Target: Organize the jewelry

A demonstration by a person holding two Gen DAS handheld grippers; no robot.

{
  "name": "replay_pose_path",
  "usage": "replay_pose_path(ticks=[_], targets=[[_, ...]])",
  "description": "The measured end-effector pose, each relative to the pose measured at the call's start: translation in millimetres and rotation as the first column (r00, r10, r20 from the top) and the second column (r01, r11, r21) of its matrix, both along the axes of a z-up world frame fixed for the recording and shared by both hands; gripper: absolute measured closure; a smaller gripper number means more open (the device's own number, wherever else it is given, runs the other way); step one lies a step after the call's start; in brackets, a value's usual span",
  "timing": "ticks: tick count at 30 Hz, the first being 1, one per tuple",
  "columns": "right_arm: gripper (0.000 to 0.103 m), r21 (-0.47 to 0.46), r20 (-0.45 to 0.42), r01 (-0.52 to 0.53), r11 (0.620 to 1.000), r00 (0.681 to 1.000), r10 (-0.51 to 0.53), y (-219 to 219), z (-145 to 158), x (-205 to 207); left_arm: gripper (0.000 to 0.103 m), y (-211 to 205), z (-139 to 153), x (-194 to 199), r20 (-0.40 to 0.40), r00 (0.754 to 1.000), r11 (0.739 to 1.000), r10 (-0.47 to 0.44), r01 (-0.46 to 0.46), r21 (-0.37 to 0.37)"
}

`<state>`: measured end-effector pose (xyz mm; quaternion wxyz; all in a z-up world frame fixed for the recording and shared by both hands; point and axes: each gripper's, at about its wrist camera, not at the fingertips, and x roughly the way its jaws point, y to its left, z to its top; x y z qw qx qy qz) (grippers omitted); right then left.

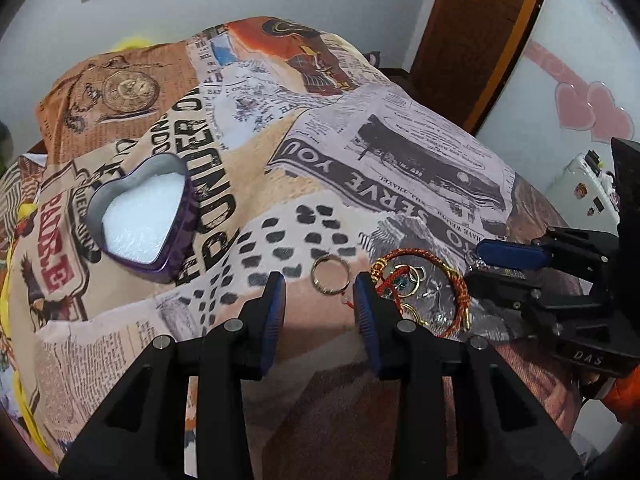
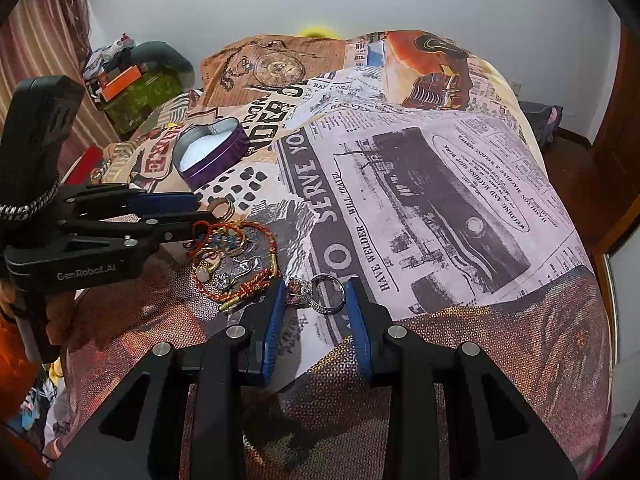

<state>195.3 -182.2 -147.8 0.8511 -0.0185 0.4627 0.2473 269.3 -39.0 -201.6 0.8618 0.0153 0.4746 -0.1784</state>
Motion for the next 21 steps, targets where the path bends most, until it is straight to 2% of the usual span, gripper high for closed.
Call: replay_pose_path(ticks=[6, 8, 14, 21], targets=[[0.075, -0.006, 0.008, -0.003, 1.0, 1.0, 0.003, 0, 1, 0, 0.069, -2, -3, 3, 0.012, 1.0, 1.0, 0.003, -0.004, 0.007], [0.075, -0.004, 0.007, -0.001, 1.0, 1.0, 0.001, 0, 1, 1, 0.083, -3, -4, 3, 0.02, 1.0, 1.0, 0.009, -0.009, 0.022], [0.075, 0.0, 0.01, 0.014, 1.0, 1.0, -0.014, -2, 6, -2, 0.082, 2, 3, -2, 0.031, 0.999, 1.0, 0.027, -0.027, 0.003], [0.075, 0.006, 0.052, 0.035, 0.999, 0.998, -0.036, -4, 26, -6, 0.082, 18, 26, -14, 0.074, 0.994, 0.996, 0.078, -0.074, -0.046]])
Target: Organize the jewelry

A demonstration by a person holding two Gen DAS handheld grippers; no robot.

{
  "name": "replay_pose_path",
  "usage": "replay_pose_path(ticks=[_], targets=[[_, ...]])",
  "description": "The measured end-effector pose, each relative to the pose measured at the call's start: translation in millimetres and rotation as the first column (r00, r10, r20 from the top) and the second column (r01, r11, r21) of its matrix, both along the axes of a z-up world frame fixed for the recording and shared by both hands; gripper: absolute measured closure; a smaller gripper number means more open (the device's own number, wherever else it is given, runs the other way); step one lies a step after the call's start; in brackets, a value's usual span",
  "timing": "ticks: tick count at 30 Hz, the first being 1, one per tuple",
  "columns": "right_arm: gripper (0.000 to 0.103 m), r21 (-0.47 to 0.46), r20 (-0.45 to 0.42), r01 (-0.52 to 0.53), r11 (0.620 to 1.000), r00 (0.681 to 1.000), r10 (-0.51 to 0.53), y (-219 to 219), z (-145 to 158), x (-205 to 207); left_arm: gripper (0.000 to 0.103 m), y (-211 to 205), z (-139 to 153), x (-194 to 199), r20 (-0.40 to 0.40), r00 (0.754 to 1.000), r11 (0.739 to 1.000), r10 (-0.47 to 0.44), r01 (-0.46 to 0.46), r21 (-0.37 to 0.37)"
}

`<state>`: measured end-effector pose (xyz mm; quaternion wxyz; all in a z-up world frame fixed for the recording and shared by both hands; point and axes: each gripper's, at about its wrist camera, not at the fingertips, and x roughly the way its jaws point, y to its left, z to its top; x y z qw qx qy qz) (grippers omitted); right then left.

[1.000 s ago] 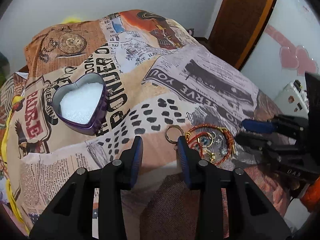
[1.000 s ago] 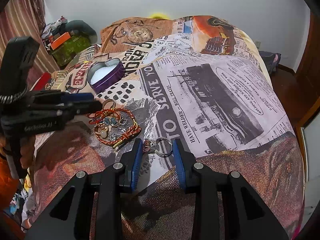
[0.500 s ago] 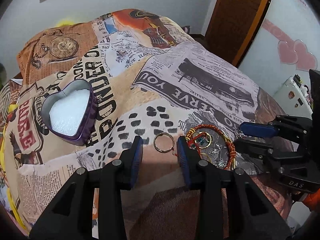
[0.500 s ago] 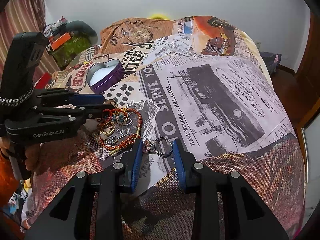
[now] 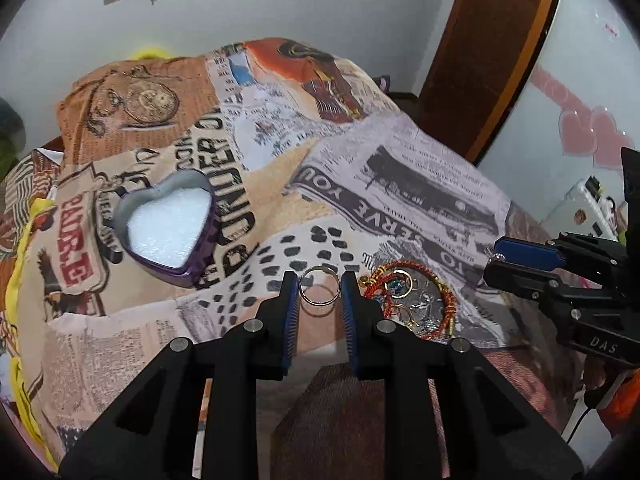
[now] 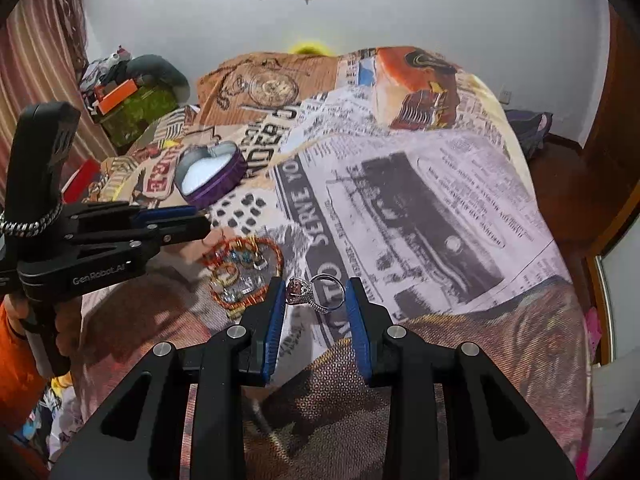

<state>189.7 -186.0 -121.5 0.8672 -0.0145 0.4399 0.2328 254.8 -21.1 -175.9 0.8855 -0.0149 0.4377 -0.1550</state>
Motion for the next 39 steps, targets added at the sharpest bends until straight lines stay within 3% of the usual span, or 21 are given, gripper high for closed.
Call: replay_pose_path(ticks=[9, 21, 31, 39], targets=[[0.075, -0.003, 0.094, -0.029, 1.0, 0.995, 0.029, 22, 36, 0, 0.082, 32, 40, -18, 0.106, 0.992, 0.997, 0.07, -0.067, -0.032], [0.075, -0.003, 0.196, -0.128, 0.992, 0.972, 0.126, 82, 69, 21, 0.082, 85, 75, -23, 0.218, 0.958, 0.982, 0.187, -0.18, -0.048], [0.075, 0.018, 0.149, -0.203, 0.979, 0.969, 0.198, 123, 60, 63, 0.082, 120, 66, 5, 0.22, 0.94, 0.965, 0.261, -0.257, -0.045], [0.075, 0.003, 0.076, -0.245, 0.969, 0.967, 0.244, 148, 39, 94, 0.082, 131, 43, 36, 0.18, 0.946, 0.963, 0.269, -0.269, -0.022]])
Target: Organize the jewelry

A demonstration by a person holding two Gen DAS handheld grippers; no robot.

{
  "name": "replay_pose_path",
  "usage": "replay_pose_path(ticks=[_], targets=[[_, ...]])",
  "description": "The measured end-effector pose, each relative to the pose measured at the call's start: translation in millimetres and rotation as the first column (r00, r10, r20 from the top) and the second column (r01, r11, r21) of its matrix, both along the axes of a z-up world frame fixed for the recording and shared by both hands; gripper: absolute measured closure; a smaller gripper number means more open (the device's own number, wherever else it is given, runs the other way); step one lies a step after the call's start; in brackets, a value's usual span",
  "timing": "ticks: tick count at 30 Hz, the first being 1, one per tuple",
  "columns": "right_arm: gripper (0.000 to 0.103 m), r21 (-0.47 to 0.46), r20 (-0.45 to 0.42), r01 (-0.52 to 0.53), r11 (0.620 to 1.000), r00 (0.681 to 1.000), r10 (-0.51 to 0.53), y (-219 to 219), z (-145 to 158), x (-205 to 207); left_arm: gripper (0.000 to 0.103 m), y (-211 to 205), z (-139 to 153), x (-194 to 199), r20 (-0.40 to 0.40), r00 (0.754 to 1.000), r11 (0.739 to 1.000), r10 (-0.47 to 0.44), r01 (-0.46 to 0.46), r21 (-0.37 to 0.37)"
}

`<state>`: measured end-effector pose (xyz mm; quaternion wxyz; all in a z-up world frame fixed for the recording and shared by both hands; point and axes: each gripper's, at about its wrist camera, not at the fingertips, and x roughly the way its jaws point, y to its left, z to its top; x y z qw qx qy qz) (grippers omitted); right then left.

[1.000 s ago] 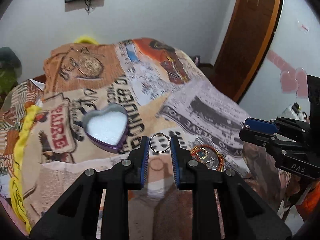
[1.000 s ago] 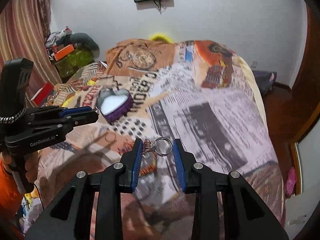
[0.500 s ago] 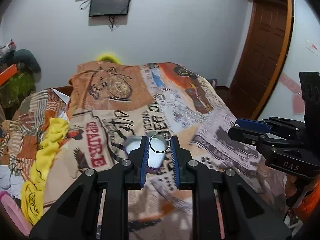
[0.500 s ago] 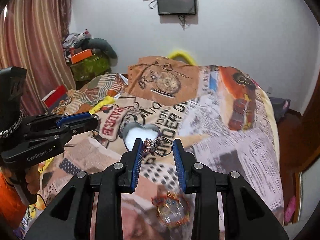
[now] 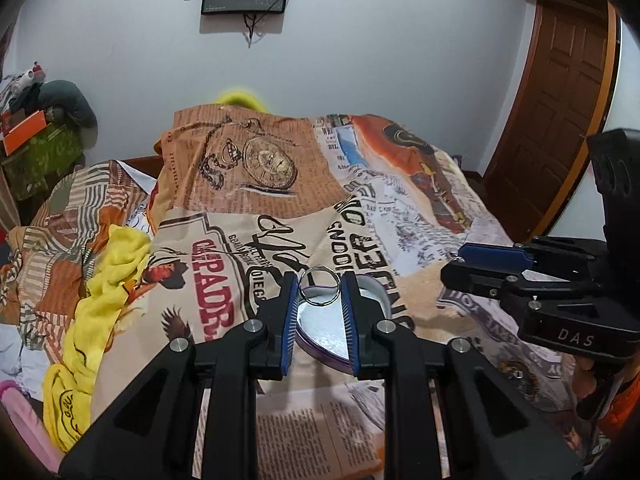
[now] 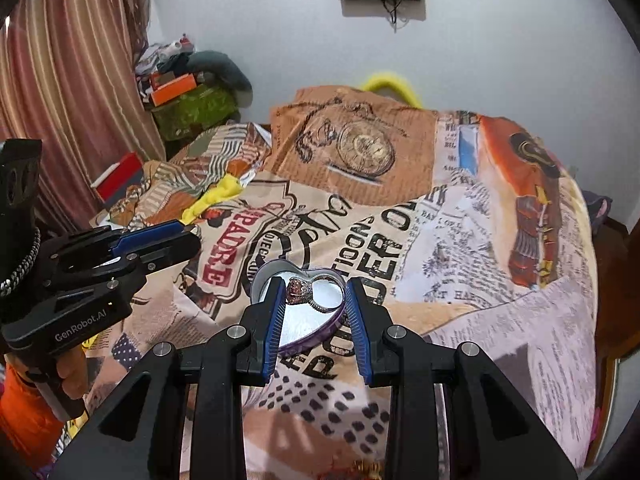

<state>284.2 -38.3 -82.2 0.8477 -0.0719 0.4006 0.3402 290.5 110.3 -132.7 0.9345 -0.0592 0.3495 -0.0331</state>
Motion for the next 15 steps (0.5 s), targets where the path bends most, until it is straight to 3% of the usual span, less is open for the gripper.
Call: replay_pose_path(ticks=[15], targets=[[0.075, -0.146, -0.126, -0.102, 0.984, 0.989, 0.084, 37, -48, 29, 0.082, 1, -62, 49, -0.192, 0.977, 0.994, -0.093, 0.082, -0.067]])
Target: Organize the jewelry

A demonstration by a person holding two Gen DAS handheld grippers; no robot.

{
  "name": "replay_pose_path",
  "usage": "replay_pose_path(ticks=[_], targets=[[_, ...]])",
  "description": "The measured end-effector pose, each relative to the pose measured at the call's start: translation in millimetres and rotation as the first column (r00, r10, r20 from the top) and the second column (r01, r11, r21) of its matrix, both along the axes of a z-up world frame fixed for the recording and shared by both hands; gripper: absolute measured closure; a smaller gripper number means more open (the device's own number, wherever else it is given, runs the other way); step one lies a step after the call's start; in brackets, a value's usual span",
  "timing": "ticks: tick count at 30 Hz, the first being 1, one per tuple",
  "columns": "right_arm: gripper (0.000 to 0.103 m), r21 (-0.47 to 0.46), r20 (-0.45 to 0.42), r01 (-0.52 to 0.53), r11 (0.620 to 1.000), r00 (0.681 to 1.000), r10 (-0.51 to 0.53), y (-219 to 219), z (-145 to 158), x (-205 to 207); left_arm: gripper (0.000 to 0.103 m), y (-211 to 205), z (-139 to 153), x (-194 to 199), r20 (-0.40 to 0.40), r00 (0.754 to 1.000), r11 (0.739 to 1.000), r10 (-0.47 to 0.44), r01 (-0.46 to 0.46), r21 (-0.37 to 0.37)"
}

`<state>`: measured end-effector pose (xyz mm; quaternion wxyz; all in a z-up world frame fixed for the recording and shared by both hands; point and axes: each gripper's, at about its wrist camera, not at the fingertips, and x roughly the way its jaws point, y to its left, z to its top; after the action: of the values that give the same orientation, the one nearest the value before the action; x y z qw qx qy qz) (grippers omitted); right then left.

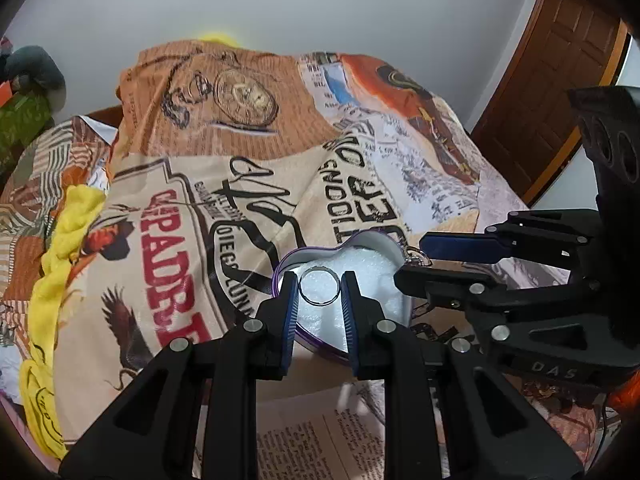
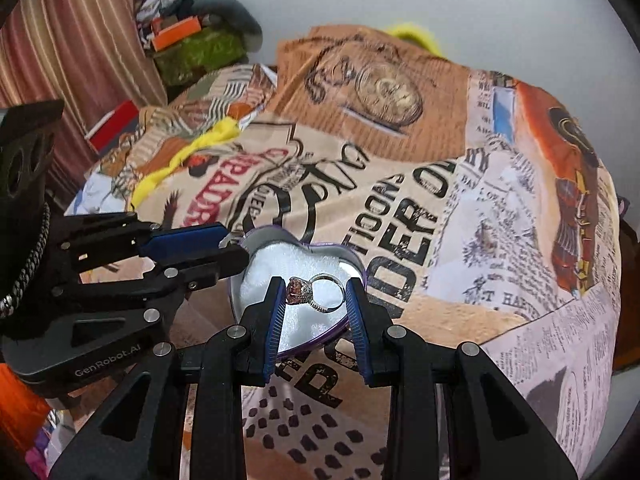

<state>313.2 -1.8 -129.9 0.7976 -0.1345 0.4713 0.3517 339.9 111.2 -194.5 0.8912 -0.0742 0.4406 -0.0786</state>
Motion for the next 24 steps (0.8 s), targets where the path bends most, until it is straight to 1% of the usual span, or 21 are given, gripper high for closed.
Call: replay_pose_path(ticks=[4, 7, 14, 19, 22, 24], targets=[[0.075, -0.044, 0.001, -0.021, 0.999, 1.0, 0.021, 6, -10, 4, 0.082, 2, -6, 3, -0.015, 1.0, 1.0, -0.007, 0.007, 0.004], [0.075, -0.059, -0.007, -0.035, 0.998, 0.999, 0.034, 9, -16, 6, 0.082, 5, -8, 5, -0.022, 1.0, 1.0, -0.005, 0.005, -0.007], [0.075, -0.081, -0.008, -0.053, 0.995, 0.999, 0.053, 14, -24, 6, 0.082, 9, -4, 2, -0.01, 1.0, 1.0, 0.01, -0.01, -0.009], [0.075, -0.08, -0.015, -0.05, 0.995, 0.999, 0.049, 13, -22, 5, 0.081, 10, 5, -6, 0.01, 1.0, 1.0, 0.022, -0.022, 0.004], [0.074, -0.094, 0.009, -0.041, 0.995, 0.999, 0.042, 14, -16, 2, 0.079, 13, 12, -11, 0.023, 0.999, 0.999, 0.035, -0.035, 0.005], [0.072, -0.103, 0.037, -0.036, 0.994, 0.999, 0.04, 14, -10, -1, 0.079, 14, 16, -14, 0.031, 0.999, 0.999, 0.043, -0.043, 0.007]])
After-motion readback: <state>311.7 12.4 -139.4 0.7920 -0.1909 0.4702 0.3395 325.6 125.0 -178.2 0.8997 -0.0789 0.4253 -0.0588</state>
